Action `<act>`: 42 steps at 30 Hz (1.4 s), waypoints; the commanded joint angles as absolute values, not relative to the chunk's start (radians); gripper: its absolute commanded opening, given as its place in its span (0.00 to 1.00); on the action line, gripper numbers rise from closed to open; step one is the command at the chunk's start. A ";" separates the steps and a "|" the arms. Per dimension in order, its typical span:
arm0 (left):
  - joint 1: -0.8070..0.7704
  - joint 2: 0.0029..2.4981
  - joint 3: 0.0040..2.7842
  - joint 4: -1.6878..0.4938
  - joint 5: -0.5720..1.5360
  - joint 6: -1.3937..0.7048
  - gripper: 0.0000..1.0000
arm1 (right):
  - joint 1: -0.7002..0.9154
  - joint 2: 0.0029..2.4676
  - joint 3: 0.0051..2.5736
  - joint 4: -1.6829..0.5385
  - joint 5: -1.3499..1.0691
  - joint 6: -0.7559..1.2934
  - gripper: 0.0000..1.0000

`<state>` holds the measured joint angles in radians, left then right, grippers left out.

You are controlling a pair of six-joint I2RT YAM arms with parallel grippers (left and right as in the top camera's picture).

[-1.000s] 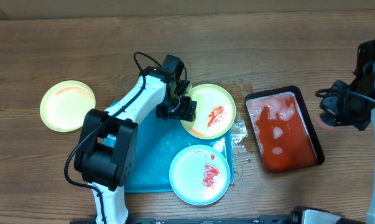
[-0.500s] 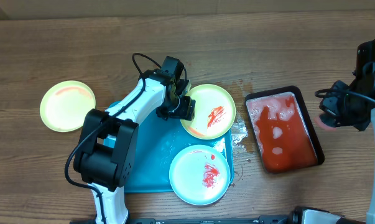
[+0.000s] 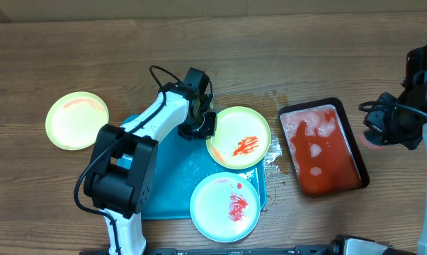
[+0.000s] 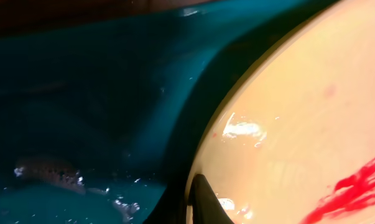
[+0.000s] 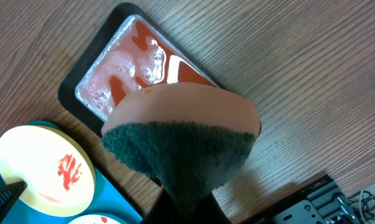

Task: Clean dirty plates on tray and stack at the side
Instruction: 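Bring the sponge with the right gripper onto the held yellow plate and scrub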

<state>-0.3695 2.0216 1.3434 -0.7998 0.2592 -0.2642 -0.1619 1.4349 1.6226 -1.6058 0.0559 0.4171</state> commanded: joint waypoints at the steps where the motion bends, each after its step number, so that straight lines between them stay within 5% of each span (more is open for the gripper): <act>1: -0.331 2.035 1.335 -0.827 0.095 -0.297 0.04 | -0.156 1.439 1.643 -1.601 0.056 0.410 0.04; 12: -0.255 1.979 1.411 -0.953 -0.093 -0.368 0.05 | -0.134 1.476 1.643 -1.534 -0.142 0.286 0.04; 21: -0.259 1.980 1.409 -0.976 -0.061 -0.427 0.04 | 0.178 1.641 1.598 -1.385 -0.345 0.160 0.04; 33: -0.258 1.980 1.409 -0.982 -0.056 -0.453 0.04 | 0.562 1.972 1.590 -1.145 -0.323 0.527 0.04; 39: -0.258 1.980 1.409 -0.978 -0.077 -0.590 0.05 | 0.683 2.077 1.590 -1.055 -0.346 0.555 0.04; 42: -0.258 1.980 1.409 -0.944 -0.028 -0.490 0.05 | 0.719 2.087 1.590 -1.034 -0.344 0.577 0.04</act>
<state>-0.2676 2.0026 1.3830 -0.9829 -0.0044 -0.4725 0.6918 2.0888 1.5948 -1.0462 -0.3328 0.5251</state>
